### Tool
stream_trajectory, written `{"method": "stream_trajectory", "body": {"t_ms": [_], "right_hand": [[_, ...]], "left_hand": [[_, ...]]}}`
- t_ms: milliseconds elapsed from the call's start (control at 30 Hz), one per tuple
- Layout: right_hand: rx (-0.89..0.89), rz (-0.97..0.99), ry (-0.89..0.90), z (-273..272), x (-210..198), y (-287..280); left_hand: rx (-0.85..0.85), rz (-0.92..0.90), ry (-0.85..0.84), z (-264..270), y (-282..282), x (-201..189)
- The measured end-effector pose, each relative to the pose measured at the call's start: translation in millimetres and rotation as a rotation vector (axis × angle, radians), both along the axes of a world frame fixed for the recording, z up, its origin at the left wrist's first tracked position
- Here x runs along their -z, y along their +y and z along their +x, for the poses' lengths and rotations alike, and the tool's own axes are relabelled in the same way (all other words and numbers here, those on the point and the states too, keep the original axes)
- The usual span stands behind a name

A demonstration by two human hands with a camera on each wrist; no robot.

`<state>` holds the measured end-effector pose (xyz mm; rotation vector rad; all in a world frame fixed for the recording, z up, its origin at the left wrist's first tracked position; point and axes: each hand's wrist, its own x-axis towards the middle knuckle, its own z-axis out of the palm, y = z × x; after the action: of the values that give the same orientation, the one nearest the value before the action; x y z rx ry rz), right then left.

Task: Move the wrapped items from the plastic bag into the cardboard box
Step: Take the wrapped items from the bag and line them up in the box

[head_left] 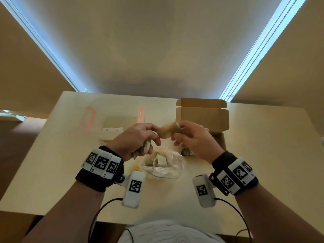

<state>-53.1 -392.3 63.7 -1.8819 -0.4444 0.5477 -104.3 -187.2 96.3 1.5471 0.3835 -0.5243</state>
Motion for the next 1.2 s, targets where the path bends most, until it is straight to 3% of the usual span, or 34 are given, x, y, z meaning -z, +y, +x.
{"method": "stream_trajectory", "body": {"t_ms": [200, 333, 500, 633, 767, 867, 1033, 1200], "right_hand": [[0.176, 0.053, 0.103, -7.9, 10.4, -3.3], [0.388, 0.024, -0.153, -23.0, 8.0, 2.1], [0.31, 0.163, -0.329, -52.0, -3.4, 12.4], [0.276, 0.048, -0.415, -58.0, -9.7, 22.8], [0.272, -0.004, -0.282, -47.0, -9.6, 26.3], [0.343, 0.036, -0.074, -39.3, -12.1, 19.4], [0.46, 0.423, 0.451, -25.8, -32.4, 7.0], [0.523, 0.603, 0.627, -12.8, -38.5, -4.7]], "left_hand": [[-0.012, -0.206, 0.011, -1.0, -7.2, -4.7], [-0.128, -0.4, 0.061, 0.4, -14.8, -2.7], [-0.36, -0.677, 0.123, -0.6, -27.8, 6.2], [-0.384, -0.563, 0.115, -2.9, -36.9, 12.0], [-0.347, -0.387, 0.066, -2.5, -40.9, 16.0], [-0.293, -0.309, 0.062, -1.2, -35.1, 17.9], [-0.202, -0.147, 0.056, -2.8, -22.3, 23.2], [-0.237, -0.028, -0.097, -3.8, -12.7, 24.6]]}}
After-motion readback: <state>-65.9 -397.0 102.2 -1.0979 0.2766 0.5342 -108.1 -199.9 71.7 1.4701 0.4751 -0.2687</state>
